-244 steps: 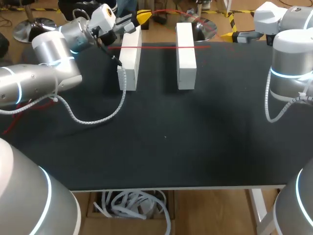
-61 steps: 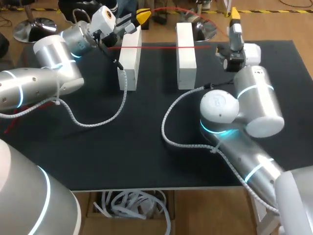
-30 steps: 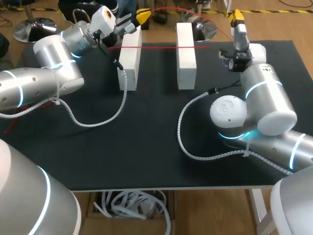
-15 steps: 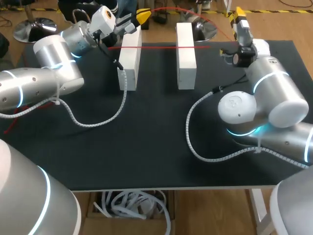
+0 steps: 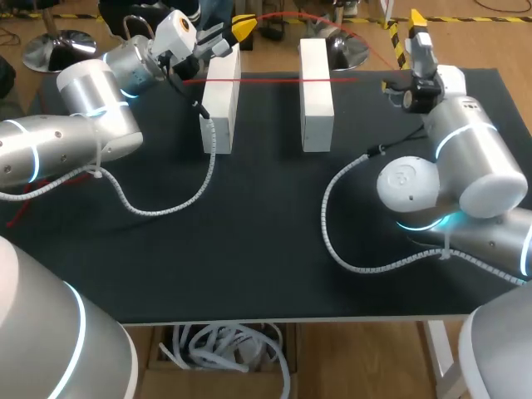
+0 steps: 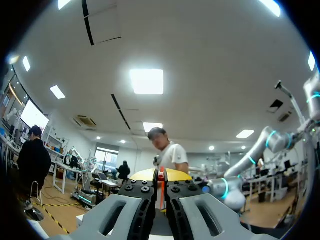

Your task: Grab the tape and strap the tape.

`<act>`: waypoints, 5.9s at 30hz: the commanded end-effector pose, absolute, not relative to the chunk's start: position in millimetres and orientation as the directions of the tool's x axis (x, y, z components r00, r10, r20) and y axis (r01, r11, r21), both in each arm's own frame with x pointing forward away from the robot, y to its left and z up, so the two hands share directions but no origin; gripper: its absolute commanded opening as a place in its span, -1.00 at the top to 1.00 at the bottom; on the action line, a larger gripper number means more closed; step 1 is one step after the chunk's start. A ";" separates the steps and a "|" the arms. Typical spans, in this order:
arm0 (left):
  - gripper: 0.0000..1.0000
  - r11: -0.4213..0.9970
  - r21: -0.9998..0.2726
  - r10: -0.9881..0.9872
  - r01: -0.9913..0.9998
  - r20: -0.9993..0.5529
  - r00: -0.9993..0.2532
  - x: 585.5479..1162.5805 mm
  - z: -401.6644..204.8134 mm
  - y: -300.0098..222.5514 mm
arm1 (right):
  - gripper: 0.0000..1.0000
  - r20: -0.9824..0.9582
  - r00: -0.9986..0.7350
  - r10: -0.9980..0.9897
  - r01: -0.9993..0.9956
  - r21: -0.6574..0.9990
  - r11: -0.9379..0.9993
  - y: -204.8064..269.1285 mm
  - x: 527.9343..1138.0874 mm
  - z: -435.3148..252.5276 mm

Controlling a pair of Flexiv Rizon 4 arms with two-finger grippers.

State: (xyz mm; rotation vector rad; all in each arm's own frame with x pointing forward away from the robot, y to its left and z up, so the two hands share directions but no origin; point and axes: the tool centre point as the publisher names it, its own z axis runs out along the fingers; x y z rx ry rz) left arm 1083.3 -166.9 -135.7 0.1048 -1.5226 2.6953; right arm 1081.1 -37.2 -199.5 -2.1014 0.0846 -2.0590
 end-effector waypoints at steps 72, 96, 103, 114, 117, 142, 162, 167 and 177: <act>1.00 0.101 -0.995 -0.045 -0.011 0.006 -0.999 1081.3 -129.8 -157.4 | 1.00 0.999 -0.017 -0.037 0.115 -0.035 -0.993 -44.9 1078.8 -191.9; 1.00 0.422 -0.906 -0.024 -0.002 -0.009 -1.000 1078.7 -122.4 -174.2 | 1.00 0.999 -0.017 -0.037 0.115 -0.035 -0.993 -44.9 1078.8 -191.9; 1.00 0.422 -0.906 -0.024 -0.002 -0.009 -1.000 1078.7 -122.4 -174.2 | 1.00 0.999 -0.017 -0.037 0.115 -0.035 -0.993 -44.9 1078.8 -191.9; 1.00 0.711 -0.699 -0.025 -0.074 0.081 -0.996 1077.9 -130.6 -195.7 | 1.00 0.999 -0.017 -0.037 0.115 -0.035 -0.993 -44.9 1078.8 -191.9; 1.00 0.830 -0.550 -0.034 -0.096 0.122 -0.992 1078.4 -136.5 -205.0 | 1.00 0.999 -0.017 -0.037 0.115 -0.035 -0.993 -44.9 1078.8 -191.9; 1.00 0.982 -0.177 -0.040 -0.059 0.109 -0.993 1068.4 -147.2 -238.8 | 1.00 0.999 -0.017 -0.037 0.115 -0.035 -0.993 -44.9 1078.8 -191.9; 1.00 0.986 -0.167 -0.002 -0.020 0.106 -0.994 1069.6 -148.0 -254.8 | 1.00 0.999 -0.017 -0.037 0.115 -0.035 -0.993 -44.9 1078.8 -191.9; 1.00 0.982 -0.188 0.022 -0.001 0.120 -0.993 1068.9 -149.3 -256.1 | 1.00 0.999 -0.017 -0.037 0.115 -0.035 -0.993 -44.9 1078.8 -191.9; 1.00 0.982 -0.188 0.022 -0.001 0.120 -0.993 1068.9 -149.3 -256.1 | 1.00 0.999 -0.034 0.040 0.150 0.045 -0.988 -47.2 1081.5 -187.8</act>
